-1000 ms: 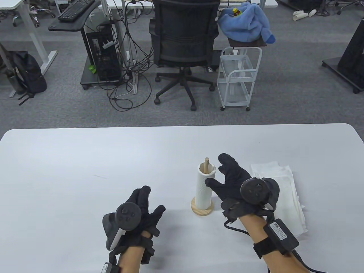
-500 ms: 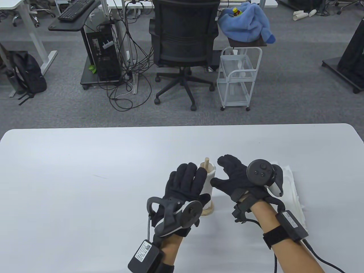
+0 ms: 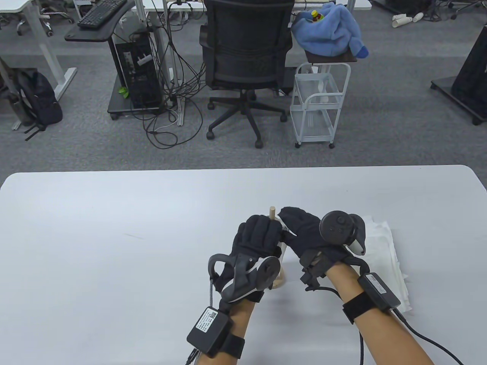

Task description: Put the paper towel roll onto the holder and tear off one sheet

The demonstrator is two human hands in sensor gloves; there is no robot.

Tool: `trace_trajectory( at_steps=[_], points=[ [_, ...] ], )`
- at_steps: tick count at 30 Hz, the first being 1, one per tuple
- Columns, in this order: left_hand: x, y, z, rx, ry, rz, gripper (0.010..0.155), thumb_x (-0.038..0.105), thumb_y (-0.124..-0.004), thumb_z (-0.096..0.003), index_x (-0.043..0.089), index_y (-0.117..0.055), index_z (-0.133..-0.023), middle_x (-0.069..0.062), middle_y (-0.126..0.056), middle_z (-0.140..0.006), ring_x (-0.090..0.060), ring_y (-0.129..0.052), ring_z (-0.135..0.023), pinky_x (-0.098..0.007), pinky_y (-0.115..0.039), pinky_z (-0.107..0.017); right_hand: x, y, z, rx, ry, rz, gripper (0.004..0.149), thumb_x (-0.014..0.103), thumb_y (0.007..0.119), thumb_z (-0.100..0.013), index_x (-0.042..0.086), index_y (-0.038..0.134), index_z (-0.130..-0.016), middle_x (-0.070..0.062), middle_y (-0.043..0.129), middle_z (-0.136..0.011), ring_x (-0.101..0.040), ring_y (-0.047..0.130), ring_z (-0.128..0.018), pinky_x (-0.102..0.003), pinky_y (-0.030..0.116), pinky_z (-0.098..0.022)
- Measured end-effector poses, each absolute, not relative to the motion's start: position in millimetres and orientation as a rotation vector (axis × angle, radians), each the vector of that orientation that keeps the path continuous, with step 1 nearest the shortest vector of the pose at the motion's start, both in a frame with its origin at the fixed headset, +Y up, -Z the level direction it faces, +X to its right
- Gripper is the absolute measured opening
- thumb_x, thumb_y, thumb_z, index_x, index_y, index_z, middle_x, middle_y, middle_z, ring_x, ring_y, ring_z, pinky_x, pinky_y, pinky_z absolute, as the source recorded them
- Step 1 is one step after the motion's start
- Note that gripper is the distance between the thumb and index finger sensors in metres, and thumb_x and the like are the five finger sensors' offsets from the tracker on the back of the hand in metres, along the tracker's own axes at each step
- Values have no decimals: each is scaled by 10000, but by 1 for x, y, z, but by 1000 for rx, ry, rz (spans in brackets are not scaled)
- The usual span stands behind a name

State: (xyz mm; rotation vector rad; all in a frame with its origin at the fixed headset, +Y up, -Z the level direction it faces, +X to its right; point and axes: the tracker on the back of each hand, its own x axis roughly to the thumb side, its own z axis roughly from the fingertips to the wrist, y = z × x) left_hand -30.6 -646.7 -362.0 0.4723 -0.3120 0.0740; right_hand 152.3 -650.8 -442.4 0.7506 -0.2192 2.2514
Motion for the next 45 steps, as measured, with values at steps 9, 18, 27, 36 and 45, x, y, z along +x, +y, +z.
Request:
trace_trajectory(
  at_steps=[9, 18, 27, 36, 45],
  points=[
    [-23, -653, -359, 498, -325, 28, 774, 447, -826, -472, 355, -292, -1025, 30, -314, -1081, -331, -468, -1058, -488, -492, -794, 158, -655, -433, 794, -471, 2351, 394, 329, 758, -485, 194, 771, -856, -138, 669, -990, -392, 811, -788, -580, 608, -620],
    [-21, -655, -362, 462, -327, 95, 688, 420, -744, -512, 349, -299, -1031, 28, -289, -1097, -360, -425, -1071, -515, -462, -798, 161, -669, -424, 863, -591, 2406, 397, 326, 759, -493, 185, 763, -864, -142, 662, -992, -400, 801, -790, -583, 598, -623],
    [-24, -654, -363, 445, -347, 105, 686, 425, -738, -514, 370, -292, -1033, 53, -282, -1106, -342, -426, -1086, -514, -473, -805, 156, -669, -415, 948, -722, 2507, 399, 307, 763, -493, 157, 757, -862, -161, 658, -984, -410, 797, -785, -589, 593, -629],
    [-23, -654, -362, 444, -359, 107, 683, 420, -733, -516, 374, -289, -1033, 60, -276, -1109, -338, -420, -1088, -509, -468, -807, 156, -676, -412, 948, -727, 2532, 399, 302, 762, -492, 150, 750, -861, -156, 661, -980, -408, 800, -780, -586, 595, -628],
    [-24, -655, -362, 446, -351, 128, 685, 422, -740, -514, 383, -296, -1034, 64, -277, -1112, -339, -409, -1090, -528, -431, -804, 154, -695, -414, 992, -659, 2618, 395, 303, 771, -485, 161, 768, -853, -144, 676, -981, -402, 810, -779, -589, 592, -632]
  ],
)
